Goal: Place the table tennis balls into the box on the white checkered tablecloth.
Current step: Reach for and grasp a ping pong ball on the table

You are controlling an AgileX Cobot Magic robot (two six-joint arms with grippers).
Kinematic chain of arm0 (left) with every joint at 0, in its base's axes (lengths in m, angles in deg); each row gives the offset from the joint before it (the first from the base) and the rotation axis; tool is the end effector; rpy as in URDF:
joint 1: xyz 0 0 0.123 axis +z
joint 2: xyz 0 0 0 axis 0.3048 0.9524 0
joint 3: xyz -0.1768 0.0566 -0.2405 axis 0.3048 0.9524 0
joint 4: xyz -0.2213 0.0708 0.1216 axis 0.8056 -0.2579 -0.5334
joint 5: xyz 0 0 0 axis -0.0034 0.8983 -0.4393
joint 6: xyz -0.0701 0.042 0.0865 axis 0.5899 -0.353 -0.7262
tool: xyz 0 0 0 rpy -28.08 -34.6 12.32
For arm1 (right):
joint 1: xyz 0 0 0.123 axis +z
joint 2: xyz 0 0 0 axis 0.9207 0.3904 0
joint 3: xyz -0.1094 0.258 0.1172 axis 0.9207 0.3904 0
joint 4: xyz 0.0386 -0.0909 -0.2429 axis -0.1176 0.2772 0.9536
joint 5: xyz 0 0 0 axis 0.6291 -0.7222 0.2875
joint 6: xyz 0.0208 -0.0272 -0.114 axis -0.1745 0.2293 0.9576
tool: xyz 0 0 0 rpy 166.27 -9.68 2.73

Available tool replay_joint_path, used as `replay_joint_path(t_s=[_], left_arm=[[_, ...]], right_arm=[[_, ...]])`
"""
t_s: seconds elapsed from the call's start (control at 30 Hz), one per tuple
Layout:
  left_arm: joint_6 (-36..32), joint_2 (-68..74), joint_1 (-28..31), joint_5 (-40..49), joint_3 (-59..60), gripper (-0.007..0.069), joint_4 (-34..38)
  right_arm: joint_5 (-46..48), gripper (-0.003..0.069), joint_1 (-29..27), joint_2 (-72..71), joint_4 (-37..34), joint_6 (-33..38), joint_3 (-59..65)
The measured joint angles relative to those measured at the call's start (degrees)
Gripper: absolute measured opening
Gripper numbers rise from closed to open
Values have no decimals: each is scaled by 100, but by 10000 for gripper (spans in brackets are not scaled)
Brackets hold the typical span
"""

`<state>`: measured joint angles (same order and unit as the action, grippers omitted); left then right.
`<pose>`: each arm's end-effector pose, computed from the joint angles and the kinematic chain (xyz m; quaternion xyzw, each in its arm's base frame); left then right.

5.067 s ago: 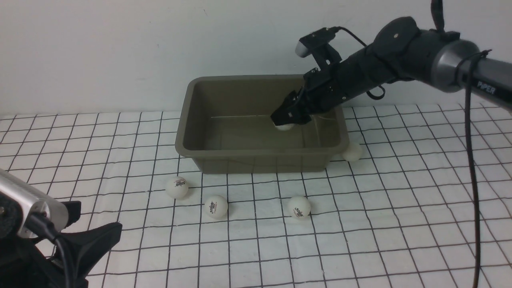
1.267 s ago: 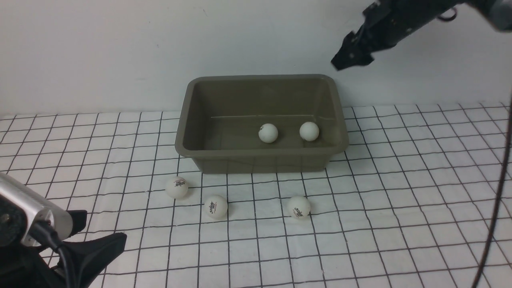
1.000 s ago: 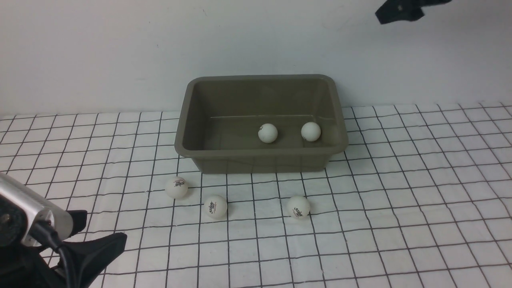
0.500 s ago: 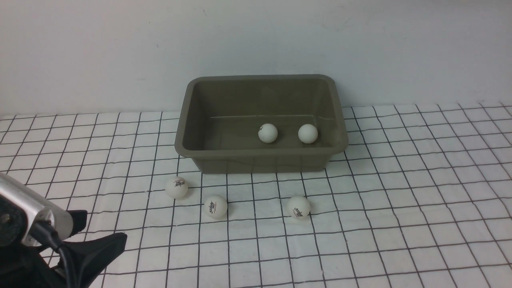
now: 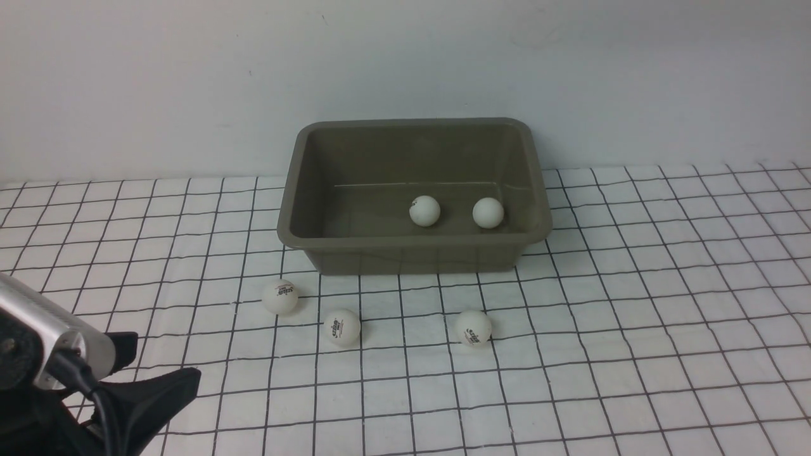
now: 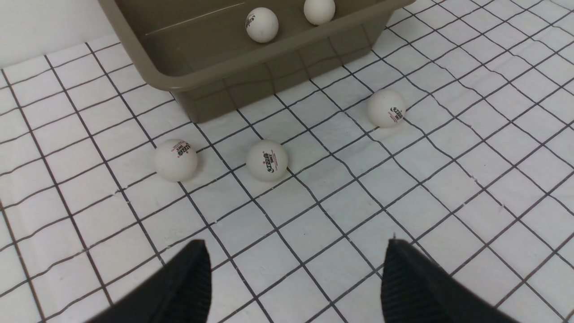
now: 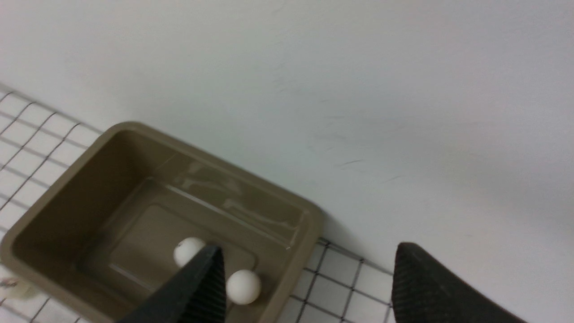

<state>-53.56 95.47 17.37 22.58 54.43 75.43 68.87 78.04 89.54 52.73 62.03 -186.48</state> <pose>0.1288 -0.0543 0.2837 0.1979 0.8403 -0.1568 0.4798 0.4047 0.1185 0.4483 -0.2782 0.8785 0.1369 0.3633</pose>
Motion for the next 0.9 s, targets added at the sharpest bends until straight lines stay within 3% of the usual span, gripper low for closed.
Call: replay_joint_path(t_s=[0.13,0.33,0.43,0.6,0.73,0.9], left_arm=[[0,0,0,5,0,461,0],[0,0,0,5,0,461,0],[0,0,0,5,0,461,0],[0,0,0,32,0,461,0],[0,0,0,154,0,461,0],[0,0,0,175,0,461,0]], right_arm=[[-7,431,252,0,117,-24,635],[-45,430,300,-364,1259,-196,1961],[-63,430,293,-674,1428,-243,2609],[-130,430,293,-921,440,77,3705],[-370,430,293,-925,-299,729,4521],[-858,430,293,-878,-738,1311,5013]])
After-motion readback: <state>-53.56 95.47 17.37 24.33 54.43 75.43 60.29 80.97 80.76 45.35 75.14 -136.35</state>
